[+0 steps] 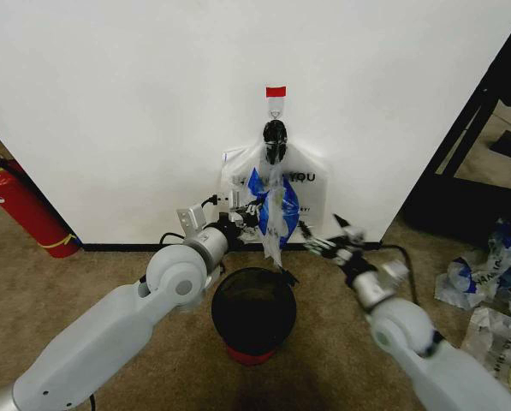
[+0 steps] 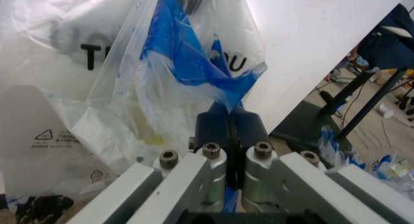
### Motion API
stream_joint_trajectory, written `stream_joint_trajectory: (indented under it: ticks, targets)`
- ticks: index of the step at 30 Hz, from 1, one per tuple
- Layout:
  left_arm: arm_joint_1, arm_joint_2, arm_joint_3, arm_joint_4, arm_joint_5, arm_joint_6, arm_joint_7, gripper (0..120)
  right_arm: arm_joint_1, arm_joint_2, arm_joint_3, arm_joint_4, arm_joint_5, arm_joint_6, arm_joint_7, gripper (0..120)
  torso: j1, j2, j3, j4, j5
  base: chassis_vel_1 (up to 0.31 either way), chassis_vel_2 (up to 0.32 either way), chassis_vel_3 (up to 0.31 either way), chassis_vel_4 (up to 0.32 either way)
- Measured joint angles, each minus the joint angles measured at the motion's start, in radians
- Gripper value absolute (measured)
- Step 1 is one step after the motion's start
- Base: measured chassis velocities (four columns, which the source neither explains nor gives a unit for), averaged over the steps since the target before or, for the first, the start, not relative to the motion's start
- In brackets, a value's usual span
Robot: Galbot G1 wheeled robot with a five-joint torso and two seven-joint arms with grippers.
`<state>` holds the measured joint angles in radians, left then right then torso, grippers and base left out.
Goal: Pick up the garbage bag from the wall and place it over the trash bin.
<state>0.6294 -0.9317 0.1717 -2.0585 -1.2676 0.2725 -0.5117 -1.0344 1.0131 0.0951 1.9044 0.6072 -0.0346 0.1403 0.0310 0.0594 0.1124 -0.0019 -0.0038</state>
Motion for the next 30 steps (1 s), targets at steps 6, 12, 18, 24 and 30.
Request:
stream_joint_trajectory:
  ticks: [6, 12, 18, 24, 30]
  targets:
    - [0.012, 0.007, -0.005, 0.009, 0.002, 0.0, 0.005, 0, 0.058, 0.028, -0.027, -0.064, -0.015, -0.019, 0.035, 99, 0.0, 0.0, 0.0, 0.0002, -0.0001, 0.0, 0.0, 0.0, 0.0]
    - [0.005, 0.005, 0.001, 0.009, 0.003, 0.0, 0.007, 0, 0.117, 0.054, -0.052, -0.129, 0.032, -0.051, 0.041, 84, 0.0, 0.0, 0.0, 0.0004, 0.0001, 0.0, 0.0, 0.0, 0.0]
    - [-0.007, 0.004, 0.007, -0.002, -0.001, 0.007, 0.005, 0, 0.156, 0.059, -0.065, -0.154, 0.074, -0.088, 0.041, 63, 0.0, 0.0, 0.0, 0.0003, 0.0001, 0.0, 0.0, 0.0, 0.0]
    - [-0.01, 0.005, 0.009, -0.008, -0.006, 0.009, 0.005, 0, 0.187, 0.059, -0.084, -0.167, 0.113, -0.096, 0.046, 39, 0.0, 0.0, 0.0, 0.0004, 0.0, 0.0, 0.0, 0.0, 0.0]
    - [-0.008, 0.007, 0.004, -0.016, -0.009, 0.009, 0.001, 0, 0.189, 0.058, -0.088, -0.161, 0.128, -0.095, 0.057, 19, 0.0, 0.0, 0.0, 0.0003, 0.0001, 0.0, 0.0, 0.0, 0.0]
